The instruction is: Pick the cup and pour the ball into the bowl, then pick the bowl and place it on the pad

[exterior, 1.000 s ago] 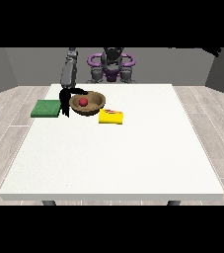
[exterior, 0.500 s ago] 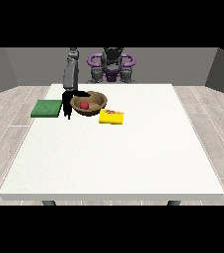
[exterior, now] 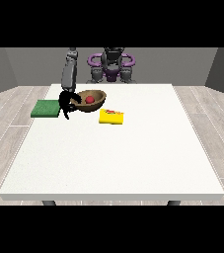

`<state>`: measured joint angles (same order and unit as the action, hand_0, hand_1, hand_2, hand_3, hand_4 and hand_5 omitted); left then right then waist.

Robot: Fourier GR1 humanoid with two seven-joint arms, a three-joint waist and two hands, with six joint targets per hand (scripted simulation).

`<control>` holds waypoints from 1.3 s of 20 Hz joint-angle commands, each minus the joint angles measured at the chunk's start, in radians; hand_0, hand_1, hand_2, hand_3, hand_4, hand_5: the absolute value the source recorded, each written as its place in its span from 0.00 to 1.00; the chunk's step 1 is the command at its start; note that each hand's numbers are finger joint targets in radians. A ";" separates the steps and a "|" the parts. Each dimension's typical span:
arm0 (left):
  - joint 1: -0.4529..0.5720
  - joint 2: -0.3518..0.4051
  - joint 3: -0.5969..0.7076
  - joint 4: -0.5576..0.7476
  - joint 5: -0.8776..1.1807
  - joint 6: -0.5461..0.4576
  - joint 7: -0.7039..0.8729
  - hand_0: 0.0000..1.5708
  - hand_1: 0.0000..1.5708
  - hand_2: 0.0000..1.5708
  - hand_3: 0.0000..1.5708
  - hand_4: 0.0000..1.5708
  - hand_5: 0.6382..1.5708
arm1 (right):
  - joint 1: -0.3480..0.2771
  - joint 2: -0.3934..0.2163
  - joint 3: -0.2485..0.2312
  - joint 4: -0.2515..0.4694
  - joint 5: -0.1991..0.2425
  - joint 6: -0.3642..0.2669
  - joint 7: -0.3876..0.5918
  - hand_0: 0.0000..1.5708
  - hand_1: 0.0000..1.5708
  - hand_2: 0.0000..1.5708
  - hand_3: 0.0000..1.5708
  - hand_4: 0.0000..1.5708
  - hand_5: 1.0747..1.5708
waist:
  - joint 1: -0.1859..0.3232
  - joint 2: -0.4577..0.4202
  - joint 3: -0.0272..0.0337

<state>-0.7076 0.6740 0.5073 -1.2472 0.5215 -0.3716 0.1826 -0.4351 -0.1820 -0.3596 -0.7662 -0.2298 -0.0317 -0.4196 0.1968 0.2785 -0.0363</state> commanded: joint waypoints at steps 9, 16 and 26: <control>0.135 0.051 0.052 0.235 -0.059 -0.055 -0.111 0.00 0.00 0.00 0.00 0.46 1.00 | -0.099 -0.063 0.104 -0.070 0.042 -0.081 0.495 1.00 1.00 1.00 1.00 0.66 0.94 | -0.136 -0.163 0.0350; 0.141 0.085 0.070 0.250 -0.045 -0.064 -0.146 0.00 0.00 0.00 0.00 0.45 0.99 | -0.131 -0.229 0.103 -0.037 0.081 -0.004 0.520 1.00 1.00 1.00 1.00 0.62 0.99 | -0.151 -0.115 0.0362; 0.122 0.153 0.117 0.278 -0.051 -0.084 -0.276 0.00 0.00 0.00 0.00 0.45 0.99 | -0.217 -0.424 -0.031 0.038 -0.003 0.147 0.394 1.00 1.00 1.00 0.87 0.63 1.00 | -0.160 0.102 0.0362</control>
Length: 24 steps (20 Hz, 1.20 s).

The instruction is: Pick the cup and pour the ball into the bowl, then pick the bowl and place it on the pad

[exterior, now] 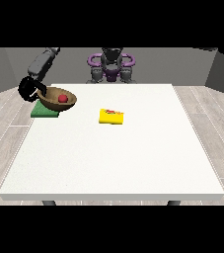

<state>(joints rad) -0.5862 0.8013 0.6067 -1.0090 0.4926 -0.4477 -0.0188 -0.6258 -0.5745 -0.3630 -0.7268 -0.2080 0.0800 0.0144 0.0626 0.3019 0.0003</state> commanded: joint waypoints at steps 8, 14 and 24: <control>0.000 0.025 0.041 -0.166 0.062 0.050 0.005 0.00 0.00 0.00 0.00 0.43 0.99 | 0.000 -0.143 -0.096 0.215 -0.004 0.106 -0.280 1.00 1.00 1.00 0.05 0.61 1.00 | 0.022 0.181 0.0037; 0.109 -0.012 0.072 -0.268 0.088 0.071 0.016 0.00 0.00 0.00 0.00 0.44 0.99 | 0.034 -0.218 -0.119 0.308 -0.003 0.184 -0.357 1.00 1.00 1.00 0.00 0.62 1.00 | -0.007 0.164 0.0028; 0.108 0.005 0.059 -0.245 0.129 0.064 0.054 0.00 0.00 0.00 0.00 0.43 0.99 | 0.002 -0.140 -0.050 0.344 0.058 0.140 -0.358 1.00 1.00 1.00 0.52 0.64 0.99 | 0.003 0.127 0.0010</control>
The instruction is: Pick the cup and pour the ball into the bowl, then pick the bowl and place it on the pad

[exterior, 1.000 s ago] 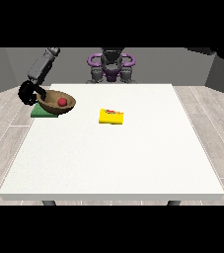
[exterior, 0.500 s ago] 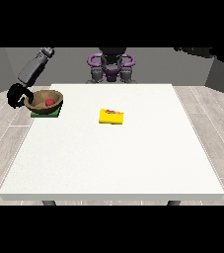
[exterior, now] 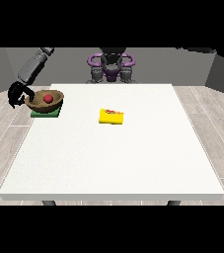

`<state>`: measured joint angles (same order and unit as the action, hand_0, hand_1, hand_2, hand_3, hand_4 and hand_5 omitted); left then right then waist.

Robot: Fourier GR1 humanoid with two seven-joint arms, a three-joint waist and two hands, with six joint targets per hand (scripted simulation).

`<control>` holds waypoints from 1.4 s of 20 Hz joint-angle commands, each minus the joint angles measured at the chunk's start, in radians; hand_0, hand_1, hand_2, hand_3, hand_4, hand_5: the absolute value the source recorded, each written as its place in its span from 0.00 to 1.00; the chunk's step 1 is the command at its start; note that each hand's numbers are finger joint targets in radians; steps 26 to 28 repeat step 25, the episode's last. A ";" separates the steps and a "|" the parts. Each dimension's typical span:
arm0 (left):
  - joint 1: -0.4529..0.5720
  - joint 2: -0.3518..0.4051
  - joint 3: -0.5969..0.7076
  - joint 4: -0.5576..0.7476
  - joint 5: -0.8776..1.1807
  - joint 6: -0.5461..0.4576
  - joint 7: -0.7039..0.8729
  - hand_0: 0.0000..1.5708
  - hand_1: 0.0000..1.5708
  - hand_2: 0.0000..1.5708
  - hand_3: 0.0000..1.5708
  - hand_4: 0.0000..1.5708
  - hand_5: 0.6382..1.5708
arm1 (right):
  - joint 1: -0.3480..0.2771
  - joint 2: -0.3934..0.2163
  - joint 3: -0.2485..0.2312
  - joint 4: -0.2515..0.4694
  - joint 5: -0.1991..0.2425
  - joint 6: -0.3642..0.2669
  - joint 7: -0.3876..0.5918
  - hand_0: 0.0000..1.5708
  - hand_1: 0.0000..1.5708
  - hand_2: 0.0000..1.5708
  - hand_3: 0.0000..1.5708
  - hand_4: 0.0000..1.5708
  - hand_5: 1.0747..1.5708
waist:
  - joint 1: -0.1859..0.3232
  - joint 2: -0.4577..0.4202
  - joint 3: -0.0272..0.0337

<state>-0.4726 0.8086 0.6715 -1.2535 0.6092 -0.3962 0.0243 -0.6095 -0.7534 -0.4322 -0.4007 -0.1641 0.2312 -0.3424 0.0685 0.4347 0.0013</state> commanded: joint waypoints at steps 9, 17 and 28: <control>0.017 0.047 -0.031 0.141 -0.016 -0.029 0.033 0.00 0.00 0.00 0.00 0.42 0.97 | 0.008 0.064 0.053 0.027 0.016 0.018 0.181 1.00 1.00 1.00 0.89 0.61 0.95 | -0.035 -0.184 -0.0017; -0.019 0.090 0.008 0.065 0.081 -0.051 0.072 0.00 0.00 0.00 0.00 0.44 0.97 | -0.021 -0.042 -0.023 0.089 -0.028 -0.015 0.185 0.00 0.00 0.00 0.00 0.00 0.85 | 0.010 -0.088 0.0009; 0.035 -0.114 -0.181 0.016 0.003 0.103 0.190 0.00 0.00 0.00 0.00 0.63 1.00 | -0.129 0.040 0.060 -0.025 0.000 0.037 0.288 0.00 0.00 0.00 0.00 0.45 0.29 | -0.083 -0.459 -0.0041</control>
